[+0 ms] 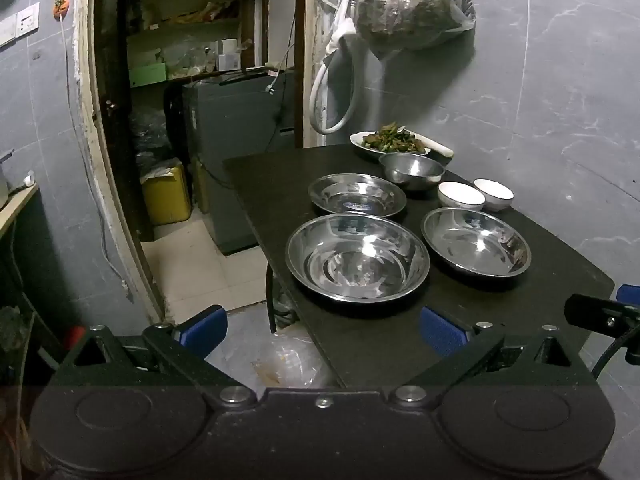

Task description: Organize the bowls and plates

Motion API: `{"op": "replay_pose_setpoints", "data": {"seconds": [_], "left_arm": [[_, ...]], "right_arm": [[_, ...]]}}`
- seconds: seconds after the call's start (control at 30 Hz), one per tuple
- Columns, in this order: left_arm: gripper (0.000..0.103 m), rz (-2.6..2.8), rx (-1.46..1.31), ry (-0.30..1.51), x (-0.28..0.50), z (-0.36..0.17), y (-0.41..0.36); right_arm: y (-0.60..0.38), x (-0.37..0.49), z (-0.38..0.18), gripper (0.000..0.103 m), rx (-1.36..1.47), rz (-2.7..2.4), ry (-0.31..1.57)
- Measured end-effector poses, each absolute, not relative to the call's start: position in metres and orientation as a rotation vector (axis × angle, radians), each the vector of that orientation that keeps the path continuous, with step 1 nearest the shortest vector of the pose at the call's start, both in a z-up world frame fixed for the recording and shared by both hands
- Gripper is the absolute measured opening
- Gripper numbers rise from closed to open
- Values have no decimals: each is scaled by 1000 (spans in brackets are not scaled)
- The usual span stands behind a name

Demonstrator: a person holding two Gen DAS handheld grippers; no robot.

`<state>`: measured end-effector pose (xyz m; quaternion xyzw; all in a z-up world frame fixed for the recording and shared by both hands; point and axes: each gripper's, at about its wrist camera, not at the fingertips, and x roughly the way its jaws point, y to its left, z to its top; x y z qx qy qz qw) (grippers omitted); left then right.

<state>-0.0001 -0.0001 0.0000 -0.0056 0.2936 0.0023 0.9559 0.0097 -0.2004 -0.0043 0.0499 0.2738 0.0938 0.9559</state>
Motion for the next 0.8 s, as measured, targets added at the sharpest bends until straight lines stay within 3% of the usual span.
{"op": "replay_pose_setpoints", "data": {"seconds": [0.8], "left_arm": [[102, -3, -9, 595, 1, 1, 1]], "right_arm": [[-200, 10, -4, 103, 93, 186, 552]]}}
